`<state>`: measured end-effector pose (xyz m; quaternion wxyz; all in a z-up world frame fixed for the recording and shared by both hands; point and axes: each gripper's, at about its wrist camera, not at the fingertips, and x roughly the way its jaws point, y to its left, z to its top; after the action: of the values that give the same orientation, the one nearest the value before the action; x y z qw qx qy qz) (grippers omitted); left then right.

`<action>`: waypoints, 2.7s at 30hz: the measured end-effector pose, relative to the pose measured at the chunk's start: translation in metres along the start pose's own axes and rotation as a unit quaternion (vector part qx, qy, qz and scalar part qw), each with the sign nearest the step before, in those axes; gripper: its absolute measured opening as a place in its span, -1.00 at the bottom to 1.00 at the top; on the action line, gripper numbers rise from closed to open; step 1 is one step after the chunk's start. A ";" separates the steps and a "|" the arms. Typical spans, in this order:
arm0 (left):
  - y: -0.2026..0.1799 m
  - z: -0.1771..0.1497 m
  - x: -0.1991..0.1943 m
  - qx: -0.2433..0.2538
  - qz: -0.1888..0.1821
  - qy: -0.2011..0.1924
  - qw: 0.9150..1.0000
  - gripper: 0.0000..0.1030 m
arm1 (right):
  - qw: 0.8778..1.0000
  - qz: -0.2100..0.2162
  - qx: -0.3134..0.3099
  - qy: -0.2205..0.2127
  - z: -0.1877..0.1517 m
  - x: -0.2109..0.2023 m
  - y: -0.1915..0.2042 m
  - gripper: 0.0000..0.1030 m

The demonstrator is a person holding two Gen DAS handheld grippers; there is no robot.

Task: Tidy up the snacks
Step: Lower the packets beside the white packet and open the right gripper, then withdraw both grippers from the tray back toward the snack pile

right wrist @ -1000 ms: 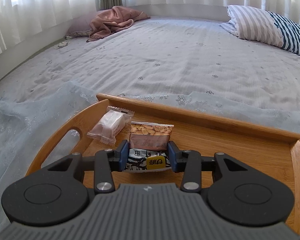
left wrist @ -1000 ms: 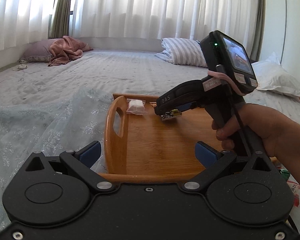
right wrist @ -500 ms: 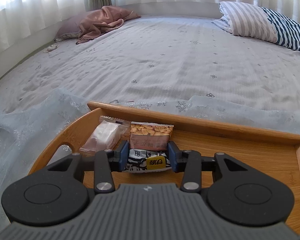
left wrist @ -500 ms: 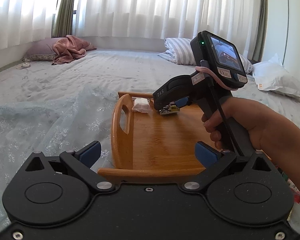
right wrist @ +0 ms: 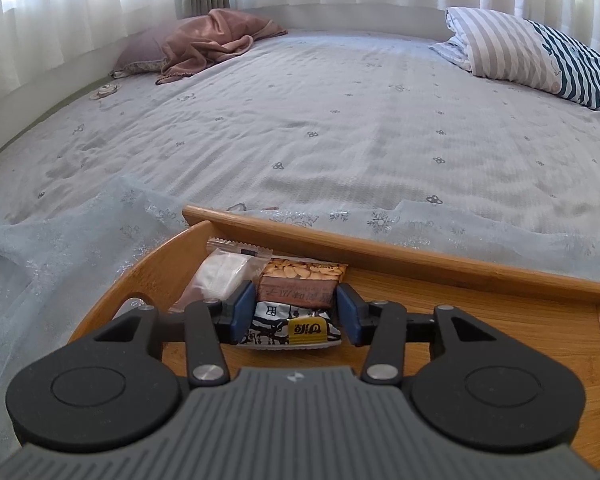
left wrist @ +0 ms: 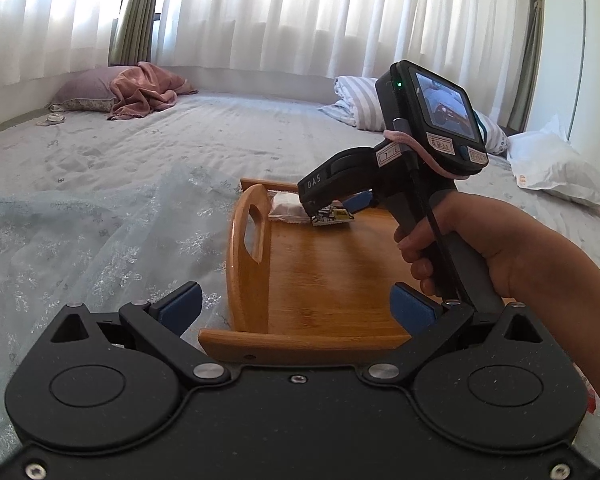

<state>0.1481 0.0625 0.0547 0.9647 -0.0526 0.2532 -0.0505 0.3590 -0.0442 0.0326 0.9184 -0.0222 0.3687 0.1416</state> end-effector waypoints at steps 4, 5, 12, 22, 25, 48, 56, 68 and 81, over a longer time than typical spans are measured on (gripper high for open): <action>0.000 0.001 0.000 0.001 0.004 0.000 1.000 0.95 | 1.000 -0.002 0.005 -0.004 0.000 -0.003 -0.001 0.37; 0.001 0.001 0.000 0.000 0.004 0.001 1.000 0.95 | 1.000 -0.004 0.004 -0.006 0.000 -0.005 -0.001 0.43; 0.001 0.003 -0.002 0.001 0.007 -0.001 1.000 0.97 | 1.000 -0.003 0.006 -0.012 -0.002 -0.016 -0.004 0.68; -0.001 0.002 -0.011 -0.012 0.014 -0.001 1.000 0.99 | 0.999 -0.011 -0.016 -0.032 -0.021 -0.053 -0.002 0.98; -0.001 0.001 -0.015 -0.015 0.019 0.000 1.000 0.99 | 0.999 -0.010 -0.024 -0.043 -0.026 -0.069 -0.002 1.00; -0.026 -0.033 -0.038 -0.018 0.000 0.045 0.999 0.99 | 0.996 -0.016 -0.041 -0.080 -0.103 -0.175 -0.012 1.00; -0.040 -0.037 -0.051 0.004 -0.002 0.046 0.999 0.99 | 0.996 -0.029 -0.029 -0.082 -0.128 -0.198 -0.021 1.00; -0.046 -0.054 -0.068 0.028 0.009 0.049 0.998 0.99 | 0.995 -0.035 0.021 -0.092 -0.185 -0.241 -0.040 1.00; -0.047 -0.074 -0.069 0.017 0.006 0.064 0.998 0.69 | 0.995 -0.082 0.007 -0.050 -0.237 -0.251 -0.051 0.67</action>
<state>0.0484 0.0194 0.0298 0.9474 -0.0308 0.3141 -0.0523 0.0408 -0.1885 0.0286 0.9444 -0.0392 0.3202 0.0642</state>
